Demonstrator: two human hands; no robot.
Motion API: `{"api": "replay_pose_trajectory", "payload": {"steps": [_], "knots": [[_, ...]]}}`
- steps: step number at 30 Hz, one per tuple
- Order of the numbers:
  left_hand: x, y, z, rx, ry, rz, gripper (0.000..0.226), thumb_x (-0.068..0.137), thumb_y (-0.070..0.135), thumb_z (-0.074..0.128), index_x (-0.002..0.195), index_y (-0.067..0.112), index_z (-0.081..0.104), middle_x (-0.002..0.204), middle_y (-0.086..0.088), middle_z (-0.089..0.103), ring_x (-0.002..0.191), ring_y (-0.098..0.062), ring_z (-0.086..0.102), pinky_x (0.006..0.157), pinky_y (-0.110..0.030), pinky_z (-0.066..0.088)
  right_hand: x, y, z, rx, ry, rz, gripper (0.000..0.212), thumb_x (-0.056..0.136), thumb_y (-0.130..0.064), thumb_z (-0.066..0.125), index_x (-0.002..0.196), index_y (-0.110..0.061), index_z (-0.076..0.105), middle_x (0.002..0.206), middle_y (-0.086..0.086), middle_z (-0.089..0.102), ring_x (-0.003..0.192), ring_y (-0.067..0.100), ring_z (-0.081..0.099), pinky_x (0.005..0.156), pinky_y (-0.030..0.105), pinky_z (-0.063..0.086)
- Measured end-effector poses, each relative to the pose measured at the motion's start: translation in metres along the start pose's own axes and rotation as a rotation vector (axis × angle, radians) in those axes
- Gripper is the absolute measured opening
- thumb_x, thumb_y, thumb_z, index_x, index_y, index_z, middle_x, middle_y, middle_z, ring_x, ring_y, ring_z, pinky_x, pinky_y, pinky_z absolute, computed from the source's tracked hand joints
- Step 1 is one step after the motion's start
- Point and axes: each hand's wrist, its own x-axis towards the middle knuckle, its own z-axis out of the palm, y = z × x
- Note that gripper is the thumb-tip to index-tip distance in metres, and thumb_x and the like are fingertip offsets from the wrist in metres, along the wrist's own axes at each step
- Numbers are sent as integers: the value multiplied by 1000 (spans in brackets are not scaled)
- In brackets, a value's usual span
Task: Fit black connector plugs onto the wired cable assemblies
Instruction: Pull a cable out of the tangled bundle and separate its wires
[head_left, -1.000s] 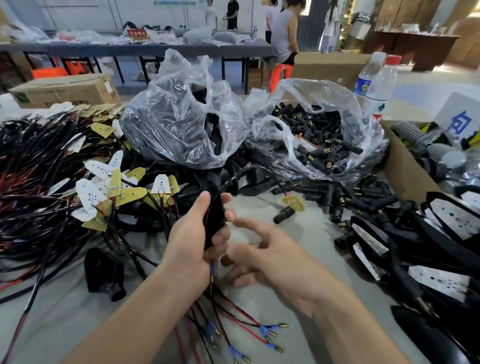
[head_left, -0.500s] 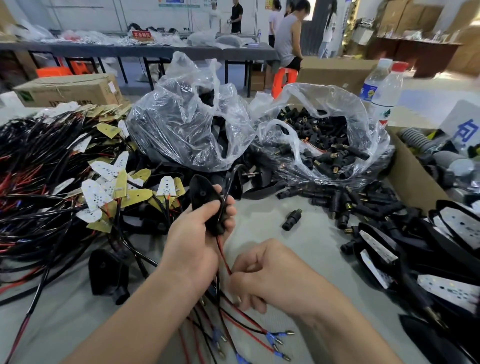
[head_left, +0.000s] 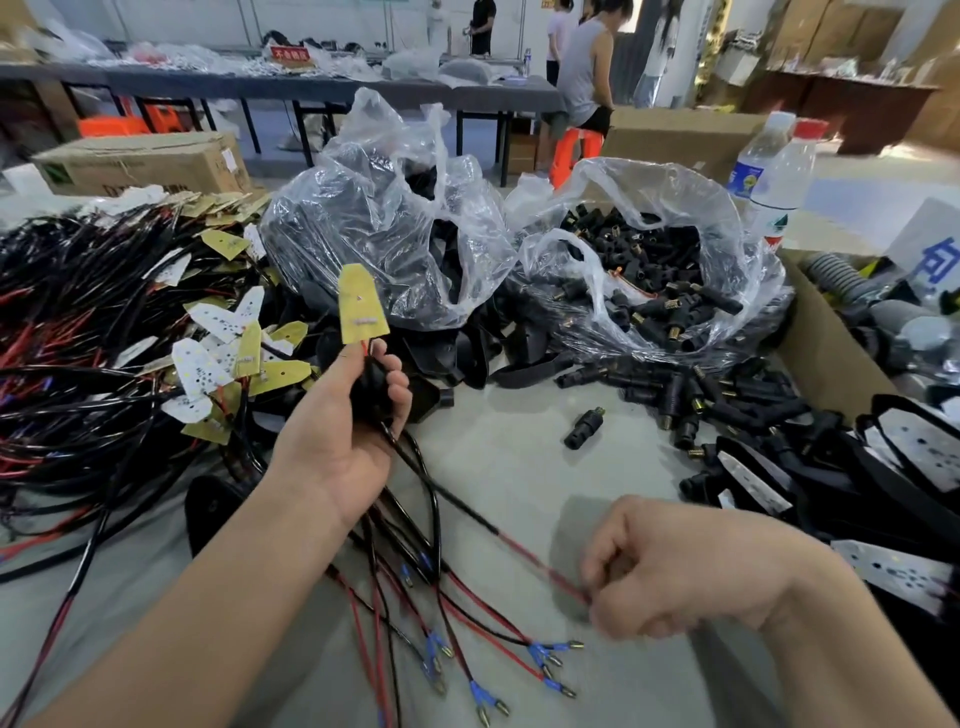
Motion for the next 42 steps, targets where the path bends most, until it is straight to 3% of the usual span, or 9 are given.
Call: {"api": "replay_pose_trajectory", "payload": {"steps": [4, 7, 11, 15, 18, 25, 33, 37, 42], "knots": [[-2, -8, -2, 48, 32, 35, 30, 107, 29, 42, 99, 10, 64, 73, -2, 61, 54, -11, 51, 47, -18, 43, 9, 7, -13, 6, 434, -21, 13, 66, -15, 76, 59, -14, 65, 49, -2, 47, 45, 11, 37, 48, 21, 27], [-4, -18, 0, 84, 41, 47, 30, 108, 27, 41, 99, 10, 63, 71, -3, 59, 48, -10, 46, 43, -18, 35, 16, 2, -13, -243, 834, -74, 24, 67, -15, 88, 76, -34, 76, 53, -10, 58, 45, 4, 46, 49, 16, 34], [-10, -27, 9, 71, -6, -5, 33, 108, 31, 45, 92, 10, 64, 68, -4, 59, 44, -9, 44, 40, -17, 32, 35, -22, 25, -545, 1213, -355, 40, 65, -9, 85, 93, -35, 74, 77, -19, 63, 81, 6, 53, 82, 21, 37], [-14, -34, 13, -6, -88, -117, 38, 110, 30, 39, 93, 6, 64, 71, -6, 57, 45, -9, 45, 39, -16, 34, 65, -36, 72, -337, 1027, -421, 53, 81, -28, 74, 125, -46, 52, 105, -26, 58, 100, -2, 55, 85, 7, 36], [-15, -34, 13, 13, -112, -146, 33, 107, 30, 43, 96, 8, 66, 76, -5, 59, 52, -10, 50, 44, -17, 40, 76, -32, 75, -180, 901, -347, 44, 87, -25, 70, 113, -48, 42, 85, -26, 65, 78, -6, 58, 65, 8, 42], [-17, -35, 12, 11, -115, -144, 33, 107, 35, 40, 116, 10, 59, 93, -10, 65, 72, -17, 60, 68, -26, 48, 68, -31, 60, -16, 904, -315, 16, 91, -23, 64, 78, -30, 59, 63, -7, 64, 52, 6, 50, 50, 17, 35], [-14, -32, 8, 99, -177, -159, 44, 106, 44, 39, 125, 12, 63, 94, -10, 70, 80, -19, 64, 79, -32, 48, 64, -33, 56, 229, 821, -456, 24, 98, -7, 56, 76, -16, 61, 57, -3, 59, 47, 5, 41, 47, 15, 34], [-9, -25, 0, 168, -299, -236, 55, 101, 49, 42, 127, 9, 70, 99, -9, 70, 82, -19, 67, 82, -32, 51, 69, -32, 56, 339, 756, -494, 17, 93, -21, 53, 79, -21, 62, 59, 1, 60, 52, 12, 41, 52, 25, 34], [-7, -20, -3, 169, -254, -206, 40, 99, 36, 50, 101, 12, 82, 95, -8, 72, 75, -17, 69, 69, -28, 58, 65, -32, 55, 315, 735, -463, 17, 95, -20, 57, 79, -23, 63, 62, 0, 62, 56, 15, 43, 53, 27, 34]]}}
